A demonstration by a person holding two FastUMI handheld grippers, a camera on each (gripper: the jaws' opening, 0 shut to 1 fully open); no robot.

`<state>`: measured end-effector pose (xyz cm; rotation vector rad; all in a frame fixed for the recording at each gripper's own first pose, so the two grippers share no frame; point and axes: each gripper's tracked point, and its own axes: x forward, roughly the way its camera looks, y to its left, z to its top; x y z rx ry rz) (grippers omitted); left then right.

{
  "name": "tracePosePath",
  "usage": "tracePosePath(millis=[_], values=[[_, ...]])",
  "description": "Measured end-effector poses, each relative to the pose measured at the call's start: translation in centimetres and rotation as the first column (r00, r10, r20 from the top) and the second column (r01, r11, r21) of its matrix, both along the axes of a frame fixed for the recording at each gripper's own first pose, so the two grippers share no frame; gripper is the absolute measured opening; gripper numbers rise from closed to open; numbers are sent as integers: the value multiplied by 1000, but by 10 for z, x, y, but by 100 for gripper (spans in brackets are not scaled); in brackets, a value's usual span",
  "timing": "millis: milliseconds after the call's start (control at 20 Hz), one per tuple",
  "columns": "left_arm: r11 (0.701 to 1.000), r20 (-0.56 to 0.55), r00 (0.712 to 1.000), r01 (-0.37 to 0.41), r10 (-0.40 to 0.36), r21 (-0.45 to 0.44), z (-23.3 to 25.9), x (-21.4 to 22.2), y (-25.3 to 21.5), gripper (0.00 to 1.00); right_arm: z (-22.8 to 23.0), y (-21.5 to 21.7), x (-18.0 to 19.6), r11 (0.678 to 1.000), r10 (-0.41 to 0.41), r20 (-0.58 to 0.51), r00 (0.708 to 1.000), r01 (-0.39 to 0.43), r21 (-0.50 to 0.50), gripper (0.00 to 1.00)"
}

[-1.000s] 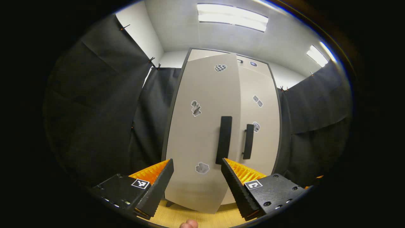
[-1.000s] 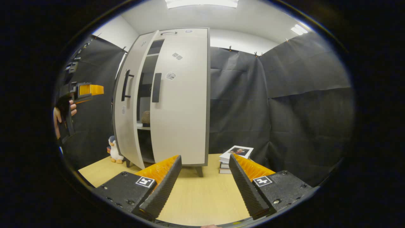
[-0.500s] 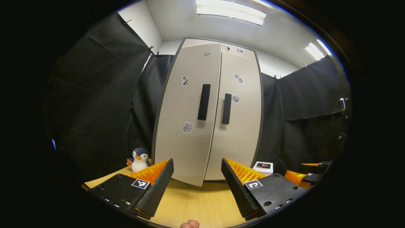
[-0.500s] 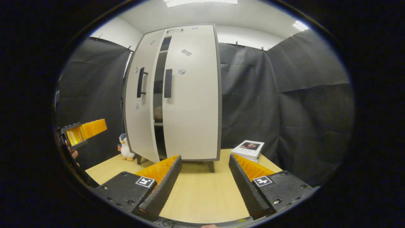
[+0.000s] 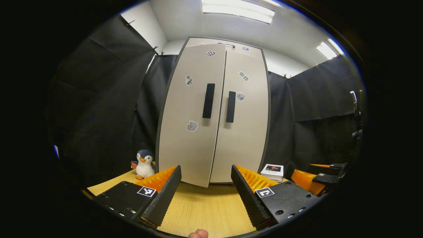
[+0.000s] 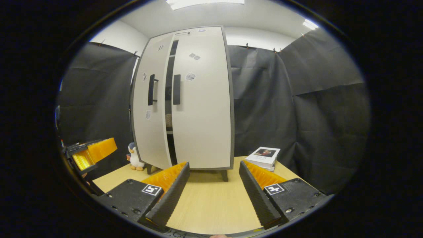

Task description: Grab one shoe with the right hand and put it into the shoe cabinet, grab the other shoe with the left hand and put it into the shoe cabinet; then close the right door with the right hand and the left door with the left hand.

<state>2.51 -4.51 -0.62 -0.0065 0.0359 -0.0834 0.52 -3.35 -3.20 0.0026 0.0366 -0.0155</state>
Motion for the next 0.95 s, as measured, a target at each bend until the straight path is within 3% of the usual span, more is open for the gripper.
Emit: tracePosePath(millis=[550, 950], values=[[997, 20, 997, 72, -72, -4, 9, 2, -19, 93, 16, -7, -6, 1000, -28, 43, 999, 28, -3, 98], [997, 42, 996, 76, -77, 11, 14, -2, -22, 93, 27, -6, -12, 999, -20, 71, 997, 22, -24, 98]])
